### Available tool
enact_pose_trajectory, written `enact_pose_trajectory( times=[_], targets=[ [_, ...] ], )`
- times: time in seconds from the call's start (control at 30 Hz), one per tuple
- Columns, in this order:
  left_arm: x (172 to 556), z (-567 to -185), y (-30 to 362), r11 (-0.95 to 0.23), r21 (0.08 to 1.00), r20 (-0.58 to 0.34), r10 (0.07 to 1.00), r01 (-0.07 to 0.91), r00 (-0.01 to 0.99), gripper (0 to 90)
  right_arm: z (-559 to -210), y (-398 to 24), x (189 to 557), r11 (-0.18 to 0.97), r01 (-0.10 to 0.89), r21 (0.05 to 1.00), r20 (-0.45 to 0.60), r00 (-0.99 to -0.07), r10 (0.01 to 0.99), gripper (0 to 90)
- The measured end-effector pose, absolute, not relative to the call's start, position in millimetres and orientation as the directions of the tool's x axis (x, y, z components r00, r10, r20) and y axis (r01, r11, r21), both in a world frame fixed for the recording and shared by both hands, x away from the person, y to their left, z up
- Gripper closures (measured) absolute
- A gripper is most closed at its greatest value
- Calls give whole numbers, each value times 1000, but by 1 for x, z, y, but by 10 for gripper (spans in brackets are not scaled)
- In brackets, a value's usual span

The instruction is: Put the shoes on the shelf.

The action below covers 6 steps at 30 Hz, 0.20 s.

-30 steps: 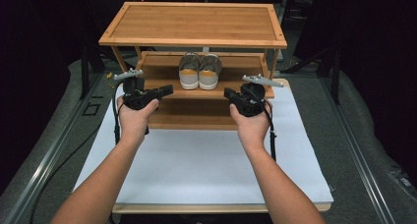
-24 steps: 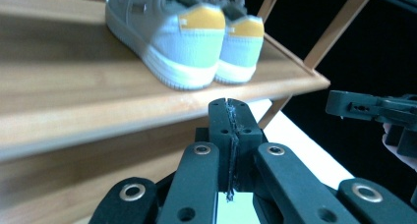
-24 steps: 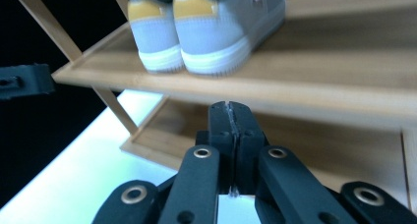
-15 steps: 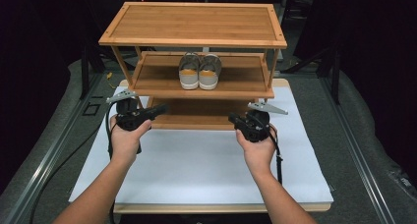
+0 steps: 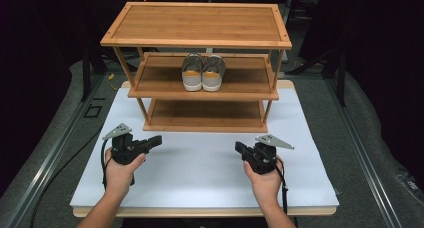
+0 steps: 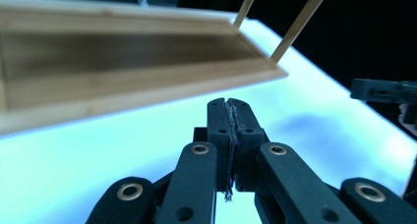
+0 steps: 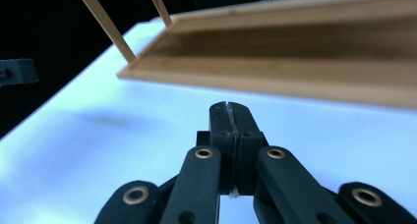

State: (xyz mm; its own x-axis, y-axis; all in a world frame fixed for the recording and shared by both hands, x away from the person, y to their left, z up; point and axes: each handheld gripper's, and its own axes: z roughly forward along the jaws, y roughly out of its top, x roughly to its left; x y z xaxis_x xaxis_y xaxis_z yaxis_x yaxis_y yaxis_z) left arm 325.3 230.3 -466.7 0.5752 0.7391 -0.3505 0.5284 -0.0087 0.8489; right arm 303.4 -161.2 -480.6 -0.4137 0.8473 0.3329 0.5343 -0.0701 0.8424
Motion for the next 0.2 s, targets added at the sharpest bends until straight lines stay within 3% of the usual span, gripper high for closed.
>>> enact_pose_trajectory(
  times=[0.13,0.2],
  targets=[
    [319,-491,239,-18,833,-345,765,554,543,874,-501,-161,293,-24,536,844,296,-428,854,900],
    [319,-493,239,-18,833,-342,768,553,541,817,-504,-158,290,5,520,854,277,-463,842,851]
  ],
)
